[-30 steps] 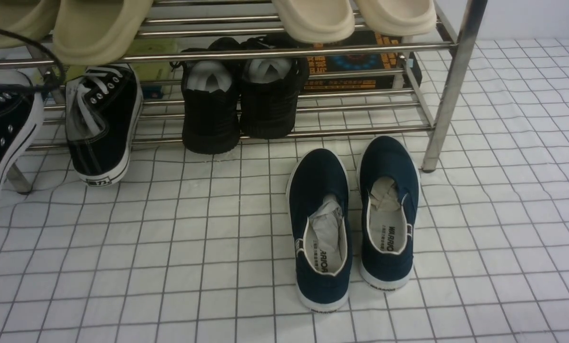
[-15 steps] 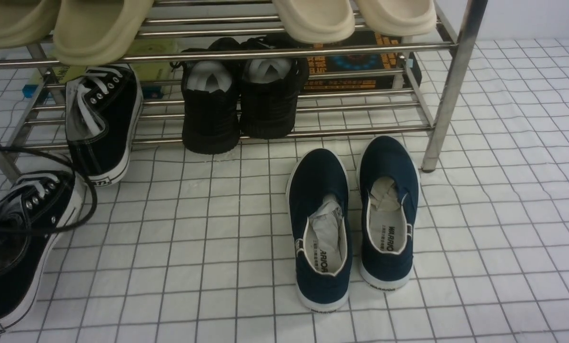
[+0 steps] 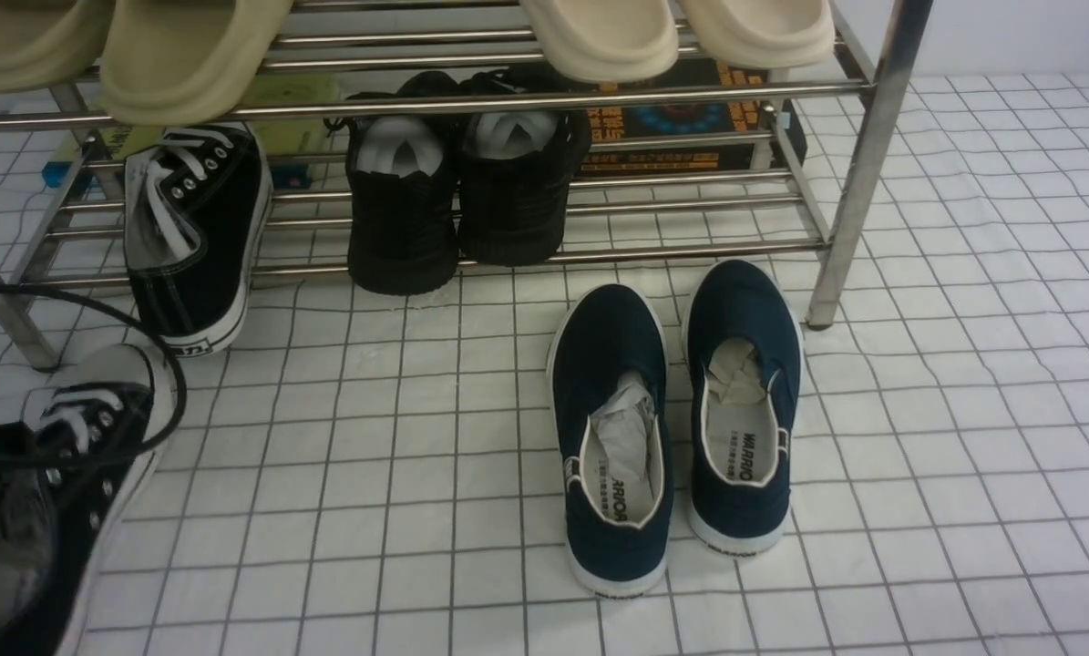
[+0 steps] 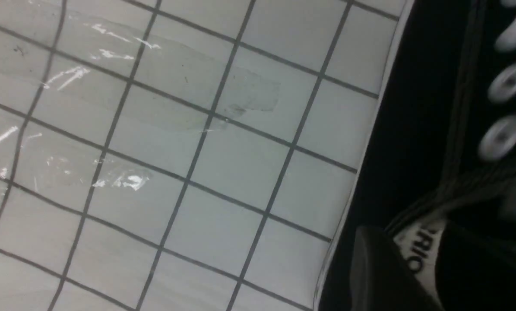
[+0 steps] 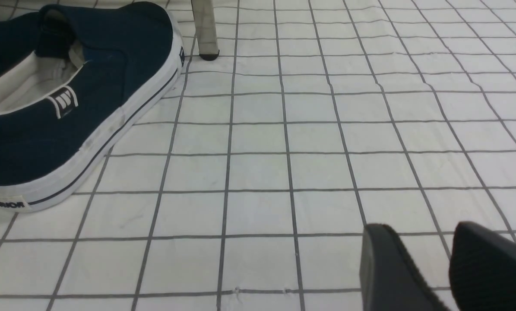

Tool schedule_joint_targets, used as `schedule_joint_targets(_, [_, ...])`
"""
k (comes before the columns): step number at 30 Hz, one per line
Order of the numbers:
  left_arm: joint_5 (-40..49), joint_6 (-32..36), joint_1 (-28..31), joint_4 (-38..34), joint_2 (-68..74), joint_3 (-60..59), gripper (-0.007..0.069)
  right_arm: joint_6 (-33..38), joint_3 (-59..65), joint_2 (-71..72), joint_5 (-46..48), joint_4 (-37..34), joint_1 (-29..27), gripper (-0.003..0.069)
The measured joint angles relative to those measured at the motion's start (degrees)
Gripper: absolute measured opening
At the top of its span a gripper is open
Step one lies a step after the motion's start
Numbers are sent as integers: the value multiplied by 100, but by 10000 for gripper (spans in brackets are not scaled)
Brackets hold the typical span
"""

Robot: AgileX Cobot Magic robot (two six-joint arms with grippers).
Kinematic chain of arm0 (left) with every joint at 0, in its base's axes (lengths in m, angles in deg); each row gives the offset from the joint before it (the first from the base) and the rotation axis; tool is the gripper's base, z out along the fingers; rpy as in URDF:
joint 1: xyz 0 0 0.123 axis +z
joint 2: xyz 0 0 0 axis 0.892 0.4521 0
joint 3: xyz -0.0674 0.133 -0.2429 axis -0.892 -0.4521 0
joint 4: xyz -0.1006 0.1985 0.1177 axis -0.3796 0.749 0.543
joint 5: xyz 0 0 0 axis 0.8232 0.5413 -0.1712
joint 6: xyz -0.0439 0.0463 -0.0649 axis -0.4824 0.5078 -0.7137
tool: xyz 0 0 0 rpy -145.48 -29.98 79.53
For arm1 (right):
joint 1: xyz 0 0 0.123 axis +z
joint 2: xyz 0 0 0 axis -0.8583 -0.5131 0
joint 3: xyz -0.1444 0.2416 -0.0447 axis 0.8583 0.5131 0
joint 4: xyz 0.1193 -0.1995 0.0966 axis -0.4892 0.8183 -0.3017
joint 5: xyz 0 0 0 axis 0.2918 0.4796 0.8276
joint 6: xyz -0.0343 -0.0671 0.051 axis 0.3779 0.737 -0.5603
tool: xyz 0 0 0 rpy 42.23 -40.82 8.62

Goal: Take the shoes off the shelf with your hand from the white checkered tablecloth.
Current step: 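Set the held shoe down on the floor in front of the rack with the left gripper, then grasp the leftmost shoe on the bottom shelf of the shoe rack with the left gripper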

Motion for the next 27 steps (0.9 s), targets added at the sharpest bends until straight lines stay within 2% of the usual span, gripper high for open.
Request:
schedule_joint_targets(4, [590,-6,0,20,-5,719,338,0,0,0,0,0,0,239])
schedule_joint_targets(7, [1003,-6,0,-209,3,1278,310,0,0,0,0,0,0,239])
schedule_joint_targets(9, [1548,22,0,-760,108,1879,174,0,0,0,0,0,0,239])
schedule_joint_targets(10, [1548,36,0,-760,124,1921,160,0,0,0,0,0,0,239])
schedule_joint_targets(11, [1691,164,-34,-1096,236,2220,70,0,0,0,0,0,0,239])
schedule_joint_targets(12, [1680,258,-65,-1313,362,2390,33,0,0,0,0,0,0,239])
schedule_joint_targets(15, [1543,360,-165,-1873,768,2659,1,0,0,0,0,0,0,239])
schedule_joint_targets(21, [1291,364,-314,-2339,1582,3076,22,0,0,0,0,0,0,239])
schedule_joint_targets(27, [1129,127,-375,-2346,2214,3763,197,0,0,0,0,0,0,239])
